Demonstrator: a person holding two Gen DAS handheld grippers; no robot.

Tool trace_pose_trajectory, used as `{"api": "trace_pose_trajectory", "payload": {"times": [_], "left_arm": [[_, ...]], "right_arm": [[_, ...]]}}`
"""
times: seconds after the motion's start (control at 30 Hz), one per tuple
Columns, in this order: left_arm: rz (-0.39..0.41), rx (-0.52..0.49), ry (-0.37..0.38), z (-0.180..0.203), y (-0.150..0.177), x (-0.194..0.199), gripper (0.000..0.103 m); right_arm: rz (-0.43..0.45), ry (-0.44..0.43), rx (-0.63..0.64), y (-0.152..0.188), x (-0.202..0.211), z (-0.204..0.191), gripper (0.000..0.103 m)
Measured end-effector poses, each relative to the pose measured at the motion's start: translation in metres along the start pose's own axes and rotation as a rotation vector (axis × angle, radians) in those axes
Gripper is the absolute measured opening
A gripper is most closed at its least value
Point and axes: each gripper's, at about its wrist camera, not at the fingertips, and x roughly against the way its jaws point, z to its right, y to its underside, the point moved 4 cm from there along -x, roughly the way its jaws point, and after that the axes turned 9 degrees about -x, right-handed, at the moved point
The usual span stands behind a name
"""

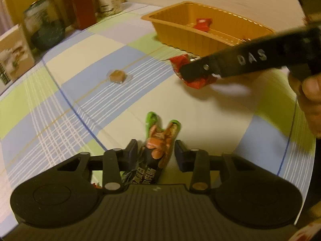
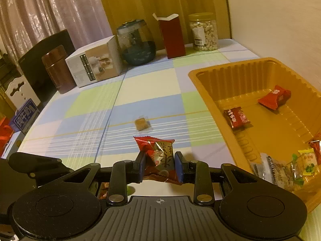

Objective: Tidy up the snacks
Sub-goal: 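Lift the snack bag with the left tool while the right tool holds the red candy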

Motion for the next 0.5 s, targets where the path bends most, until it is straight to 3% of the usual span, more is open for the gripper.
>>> {"api": "trace_pose_trajectory", "payload": {"times": [0.13,0.33,0.5], "left_arm": [[-0.005,0.051,-0.047,0.005,-0.001,0.0,0.03],[0.033,0.249,-0.092,0.006,0.005,0.009,0.027],[0.074,0.358,-0.118,0.009,0.005,0.023,0.026]], "right_arm": [[-0.001,-0.006,0.008,0.002,0.0,-0.004,0.031],[0.031,0.004,0.019,0.002,0.007,-0.003,0.031],[0.06,-0.007,0.025,0.008,0.025,-0.004,0.031]]}}
